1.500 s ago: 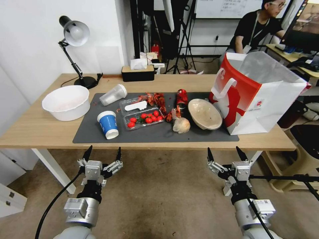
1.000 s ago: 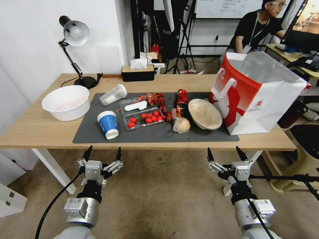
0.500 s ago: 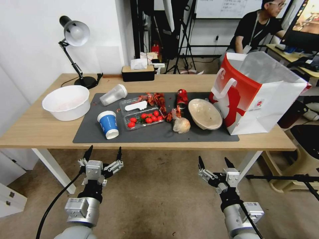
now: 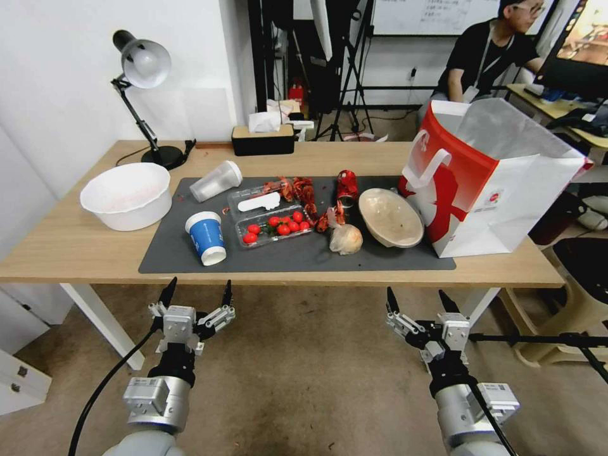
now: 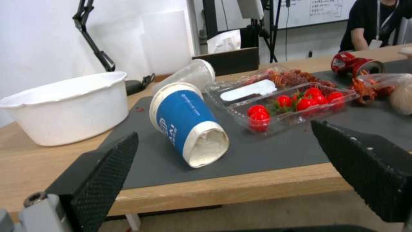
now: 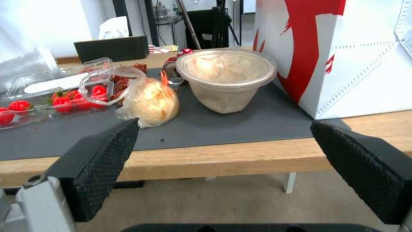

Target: Pick up the trash from the table and place it into the takeout bag.

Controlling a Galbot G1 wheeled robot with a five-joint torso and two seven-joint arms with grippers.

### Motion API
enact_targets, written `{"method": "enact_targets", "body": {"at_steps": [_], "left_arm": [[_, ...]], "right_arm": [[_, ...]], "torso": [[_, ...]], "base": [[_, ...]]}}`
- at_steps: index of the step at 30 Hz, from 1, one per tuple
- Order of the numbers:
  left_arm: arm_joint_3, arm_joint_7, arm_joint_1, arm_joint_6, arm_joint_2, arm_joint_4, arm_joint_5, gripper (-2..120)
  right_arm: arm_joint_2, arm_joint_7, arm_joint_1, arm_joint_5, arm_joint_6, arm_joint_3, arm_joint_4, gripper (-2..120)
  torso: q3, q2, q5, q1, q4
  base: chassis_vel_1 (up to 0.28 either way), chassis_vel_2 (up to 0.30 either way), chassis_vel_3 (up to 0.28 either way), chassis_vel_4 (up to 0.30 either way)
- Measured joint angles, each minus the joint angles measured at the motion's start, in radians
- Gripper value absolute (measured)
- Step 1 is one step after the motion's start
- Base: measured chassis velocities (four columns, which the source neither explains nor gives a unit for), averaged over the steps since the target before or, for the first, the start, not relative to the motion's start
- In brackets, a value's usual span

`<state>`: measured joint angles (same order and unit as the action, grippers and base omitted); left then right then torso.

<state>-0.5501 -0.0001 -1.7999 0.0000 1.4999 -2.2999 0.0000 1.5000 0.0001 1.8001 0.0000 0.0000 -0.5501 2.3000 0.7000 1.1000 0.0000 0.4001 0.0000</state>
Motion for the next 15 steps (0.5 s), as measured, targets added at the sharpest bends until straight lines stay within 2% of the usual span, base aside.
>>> {"method": "enact_targets", "body": {"at_steps": [3, 5, 6, 8, 15], "left_arm": [[0.000, 0.000, 0.000, 0.000, 0.000, 0.000, 0.000, 100], [0.007, -0.008, 0.003, 0.000, -0.002, 0.001, 0.000, 100], [0.008, -0.009, 0.003, 0.001, -0.003, 0.001, 0.000, 100], [0.009, -0.009, 0.003, 0.001, -0.003, 0.001, 0.000, 100], [0.009, -0.009, 0.003, 0.001, -0.003, 0.001, -0.001, 100]], "right_arm": [[0.000, 0.000, 0.000, 0.000, 0.000, 0.000, 0.000, 100], [0.038, 0.018, 0.024, 0.070, -0.064, 0.064, -0.030, 100], [0.042, 0.019, 0.026, 0.076, -0.070, 0.070, -0.031, 100], [0.043, 0.018, 0.026, 0.079, -0.069, 0.070, -0.031, 100], [0.044, 0.017, 0.026, 0.080, -0.056, 0.052, 0.009, 100]], "torso": [[0.000, 0.000, 0.0001, 0.000, 0.0000], [0.000, 0.000, 0.0004, 0.000, -0.0002], [0.000, 0.000, -0.0008, 0.000, -0.0001], [0.000, 0.000, 0.0002, 0.000, 0.0002], [0.000, 0.000, 0.0000, 0.000, 0.0000]], "base": [[0.000, 0.000, 0.000, 0.000], [0.000, 0.000, 0.000, 0.000], [0.000, 0.000, 0.000, 0.000], [0.000, 0.000, 0.000, 0.000], [0.000, 0.000, 0.000, 0.000]]}}
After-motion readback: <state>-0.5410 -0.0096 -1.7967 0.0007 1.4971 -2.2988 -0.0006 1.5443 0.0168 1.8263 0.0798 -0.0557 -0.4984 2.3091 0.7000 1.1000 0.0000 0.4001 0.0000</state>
